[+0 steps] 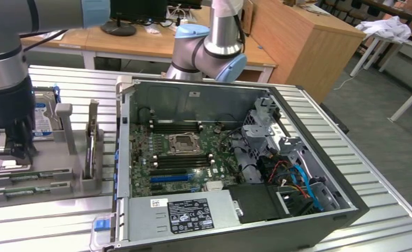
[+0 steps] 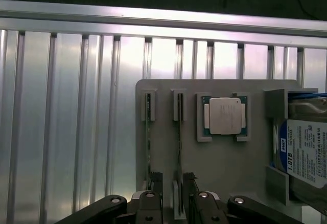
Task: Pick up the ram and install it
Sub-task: 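Pick up the ram and move it above insertion slot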
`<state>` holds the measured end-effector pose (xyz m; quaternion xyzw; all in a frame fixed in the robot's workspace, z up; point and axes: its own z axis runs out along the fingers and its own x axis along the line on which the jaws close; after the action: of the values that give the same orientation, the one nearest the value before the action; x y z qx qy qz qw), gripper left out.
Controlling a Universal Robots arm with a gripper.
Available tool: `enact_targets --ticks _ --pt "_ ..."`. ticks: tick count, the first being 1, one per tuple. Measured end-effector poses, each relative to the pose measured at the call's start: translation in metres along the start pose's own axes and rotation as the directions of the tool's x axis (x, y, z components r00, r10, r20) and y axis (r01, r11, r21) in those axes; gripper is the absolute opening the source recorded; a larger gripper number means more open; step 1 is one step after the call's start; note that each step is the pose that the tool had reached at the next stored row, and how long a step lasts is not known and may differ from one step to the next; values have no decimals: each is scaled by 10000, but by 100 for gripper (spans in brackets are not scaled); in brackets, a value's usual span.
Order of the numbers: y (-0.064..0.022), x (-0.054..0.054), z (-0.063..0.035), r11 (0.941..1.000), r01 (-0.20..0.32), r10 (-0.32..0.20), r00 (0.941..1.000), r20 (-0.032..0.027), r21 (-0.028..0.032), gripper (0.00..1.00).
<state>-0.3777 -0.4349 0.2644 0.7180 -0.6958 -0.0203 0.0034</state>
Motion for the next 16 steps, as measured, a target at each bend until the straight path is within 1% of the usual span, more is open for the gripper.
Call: enact_targets --ticks 7,11,16 --pt "-3 6 90 10000 0 0 10000 0 -1 30" --pt "-4 11 91 10000 2 -2 10000 0 0 30" --pt "0 83 89 10000 0 0 10000 0 0 30"
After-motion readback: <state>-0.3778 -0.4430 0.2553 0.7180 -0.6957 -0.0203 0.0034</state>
